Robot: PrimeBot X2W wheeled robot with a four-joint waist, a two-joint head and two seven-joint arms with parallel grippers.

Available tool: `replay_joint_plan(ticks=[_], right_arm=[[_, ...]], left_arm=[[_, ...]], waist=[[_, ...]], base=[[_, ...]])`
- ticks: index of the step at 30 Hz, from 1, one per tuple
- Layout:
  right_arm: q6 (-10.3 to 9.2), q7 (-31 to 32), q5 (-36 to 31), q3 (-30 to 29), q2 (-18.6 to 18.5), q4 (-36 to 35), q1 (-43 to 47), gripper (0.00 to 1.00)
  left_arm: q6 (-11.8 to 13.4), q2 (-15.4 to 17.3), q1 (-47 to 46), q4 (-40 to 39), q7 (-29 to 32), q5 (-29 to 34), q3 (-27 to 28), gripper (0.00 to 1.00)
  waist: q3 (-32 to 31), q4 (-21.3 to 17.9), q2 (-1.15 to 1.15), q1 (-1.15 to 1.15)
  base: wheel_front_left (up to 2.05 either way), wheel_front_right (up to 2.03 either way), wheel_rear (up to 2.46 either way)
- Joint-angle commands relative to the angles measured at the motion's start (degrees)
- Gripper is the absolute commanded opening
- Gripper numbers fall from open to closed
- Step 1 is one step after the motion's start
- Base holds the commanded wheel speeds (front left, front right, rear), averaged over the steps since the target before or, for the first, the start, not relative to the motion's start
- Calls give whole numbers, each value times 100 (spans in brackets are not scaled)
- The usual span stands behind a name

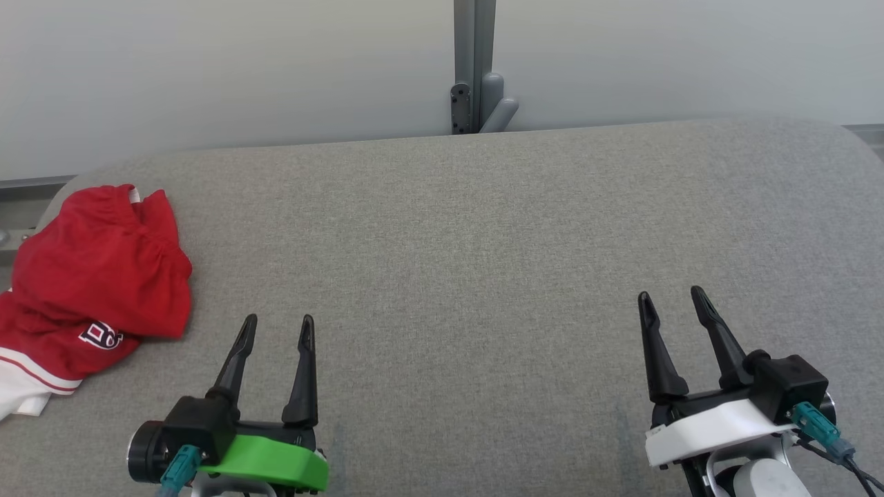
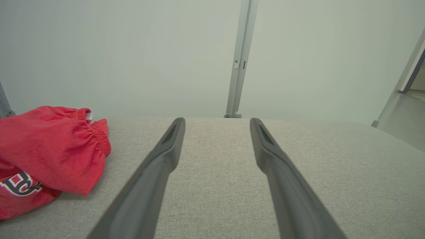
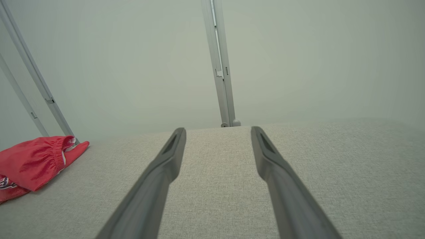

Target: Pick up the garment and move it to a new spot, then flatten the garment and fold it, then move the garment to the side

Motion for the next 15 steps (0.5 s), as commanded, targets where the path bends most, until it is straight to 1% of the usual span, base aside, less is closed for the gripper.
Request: replay_joint_plan(ticks=[1,5,15], right_arm=[[2,-51,-118,4,-26,-33,69,100],[2,-90,-228,45,-27,-44,106,100],[2,-85,-240,121,-27,-3,132,100]], left_arm=[[-13,37,36,-14,-24,127,-3,100],[8,38,56,-9,-65,258,-3,100],[59,38,66,27,-51,243,16,100]], waist=[[-2,1,0,0],[-11,3,0,0],[-21,11,0,0]], base=[[0,0,0],[0,0,0],[0,0,0]])
